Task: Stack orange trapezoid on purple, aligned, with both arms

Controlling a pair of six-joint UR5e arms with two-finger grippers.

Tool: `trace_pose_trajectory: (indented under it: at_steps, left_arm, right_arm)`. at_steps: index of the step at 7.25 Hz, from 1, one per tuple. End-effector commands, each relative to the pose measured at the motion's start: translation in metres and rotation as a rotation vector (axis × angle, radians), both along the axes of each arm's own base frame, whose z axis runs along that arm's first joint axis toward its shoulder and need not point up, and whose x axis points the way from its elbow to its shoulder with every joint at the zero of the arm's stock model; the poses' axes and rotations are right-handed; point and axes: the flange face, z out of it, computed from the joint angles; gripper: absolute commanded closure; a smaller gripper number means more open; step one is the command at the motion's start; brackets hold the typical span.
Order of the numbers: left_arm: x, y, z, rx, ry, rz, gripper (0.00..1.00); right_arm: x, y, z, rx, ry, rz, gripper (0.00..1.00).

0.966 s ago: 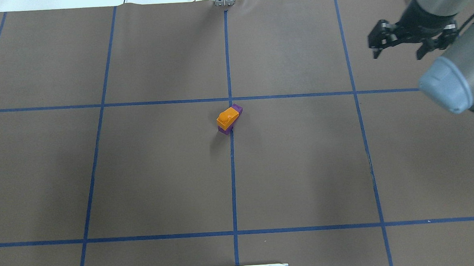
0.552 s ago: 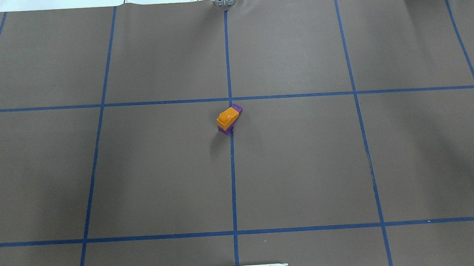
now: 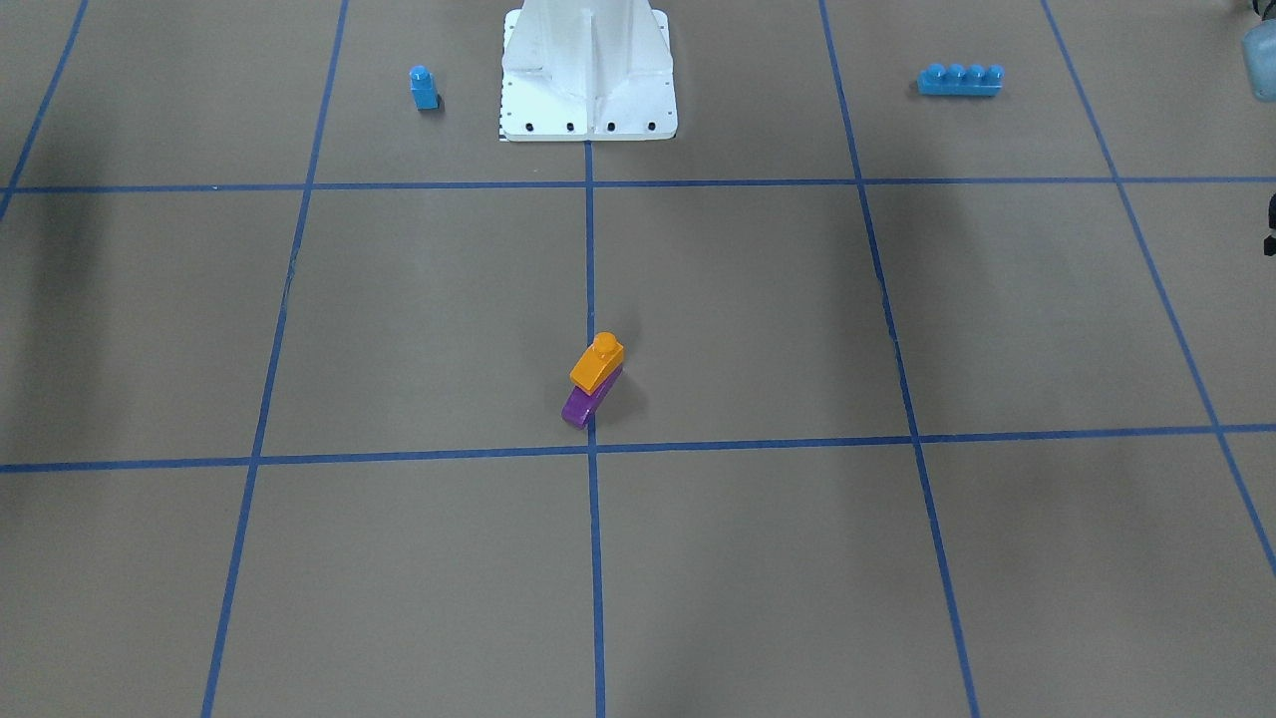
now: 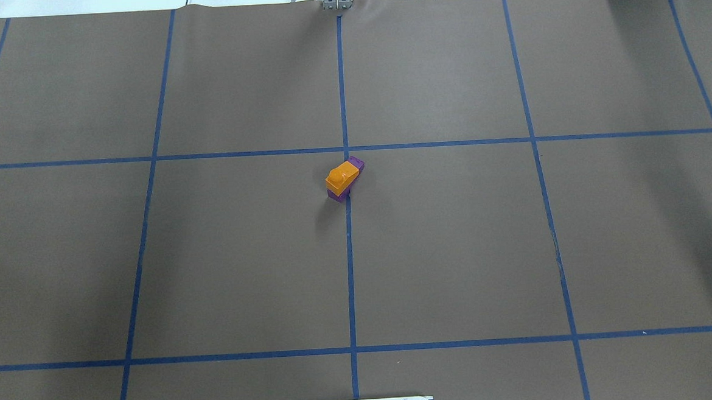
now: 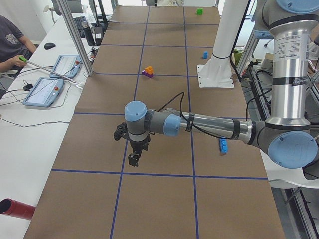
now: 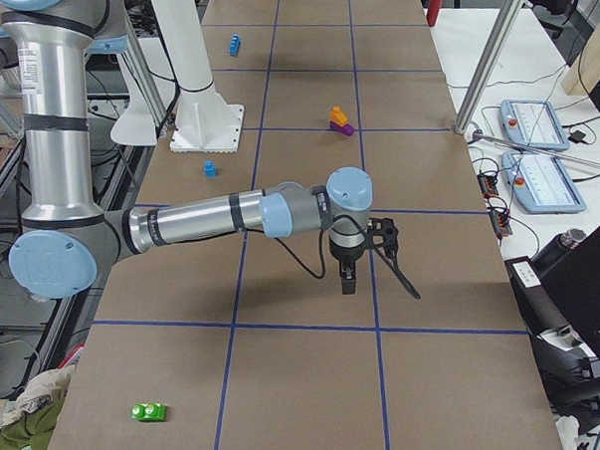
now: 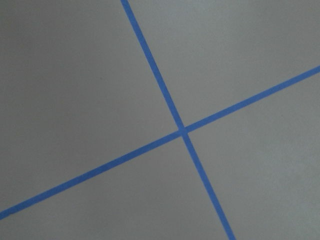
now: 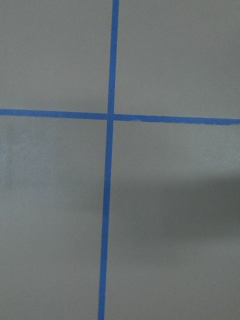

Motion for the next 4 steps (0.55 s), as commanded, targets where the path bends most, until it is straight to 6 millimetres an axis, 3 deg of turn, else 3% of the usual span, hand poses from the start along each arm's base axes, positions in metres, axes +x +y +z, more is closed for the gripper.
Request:
trace_pose_trajectory:
  at_steps: [1, 2, 4]
  left_arm:
    - [-0.012, 0.002, 0.024, -0.053, 0.0, -0.025, 0.0]
    - [-0.013, 0.003, 0.027, -0.061, -0.001, -0.028, 0.0]
    - [-0.035, 0.007, 0.046, -0.107, 0.044, -0.075, 0.0]
  right_arm:
    - [0.018, 0.021, 0.026, -0.018, -0.063, 0.038, 0.0]
    - [0.022, 0.021, 0.025, -0.026, -0.075, 0.047, 0.0]
    - [0.024, 0.014, 0.018, -0.075, -0.076, 0.053, 0.0]
